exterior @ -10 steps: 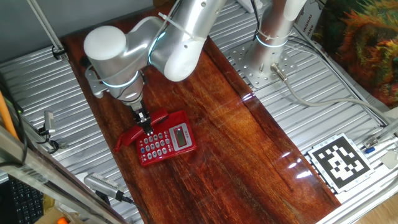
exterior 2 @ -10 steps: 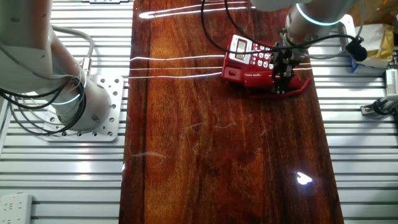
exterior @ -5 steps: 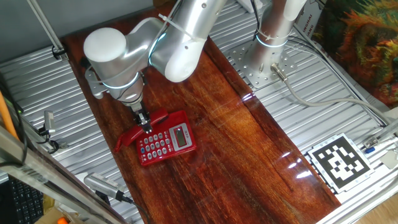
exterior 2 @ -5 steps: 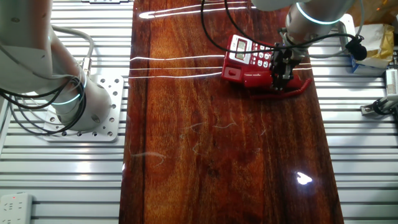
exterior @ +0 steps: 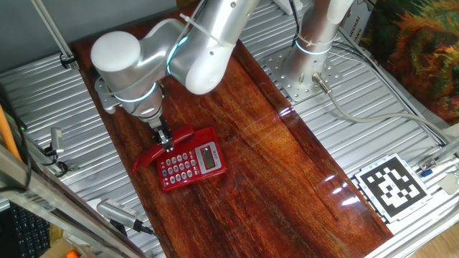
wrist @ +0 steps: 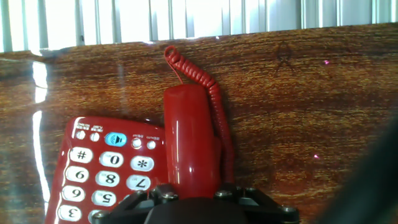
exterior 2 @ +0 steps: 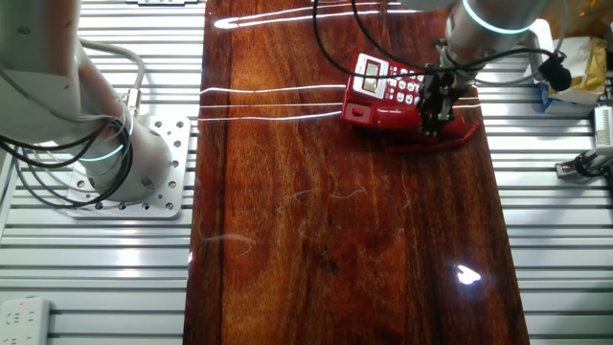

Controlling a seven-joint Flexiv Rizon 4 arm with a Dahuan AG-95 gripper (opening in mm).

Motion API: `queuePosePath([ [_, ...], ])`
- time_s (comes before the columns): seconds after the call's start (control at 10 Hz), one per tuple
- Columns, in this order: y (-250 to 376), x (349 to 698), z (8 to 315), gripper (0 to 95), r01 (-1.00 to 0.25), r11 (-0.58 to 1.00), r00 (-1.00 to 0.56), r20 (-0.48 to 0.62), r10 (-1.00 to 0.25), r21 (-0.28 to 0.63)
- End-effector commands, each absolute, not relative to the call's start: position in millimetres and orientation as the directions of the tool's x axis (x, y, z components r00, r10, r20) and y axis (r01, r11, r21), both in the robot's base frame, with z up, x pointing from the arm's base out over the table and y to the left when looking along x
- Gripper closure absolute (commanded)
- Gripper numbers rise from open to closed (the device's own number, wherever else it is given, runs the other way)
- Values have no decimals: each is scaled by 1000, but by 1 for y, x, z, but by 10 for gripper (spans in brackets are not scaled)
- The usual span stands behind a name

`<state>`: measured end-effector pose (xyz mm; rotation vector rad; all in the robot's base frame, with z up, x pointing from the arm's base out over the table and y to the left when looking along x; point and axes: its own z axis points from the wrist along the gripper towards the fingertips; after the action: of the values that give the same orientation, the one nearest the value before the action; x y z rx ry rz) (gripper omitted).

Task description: Place the handset of the telephone on the corresponding phone cradle

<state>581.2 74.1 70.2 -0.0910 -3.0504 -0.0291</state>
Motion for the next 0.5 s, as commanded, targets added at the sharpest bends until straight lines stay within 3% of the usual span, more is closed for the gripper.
queuePosePath([
  [0.1,73,577,72,950,75,997,-994,87,74,15],
  [0.5,67,553,83,950,121,993,-988,98,119,11],
])
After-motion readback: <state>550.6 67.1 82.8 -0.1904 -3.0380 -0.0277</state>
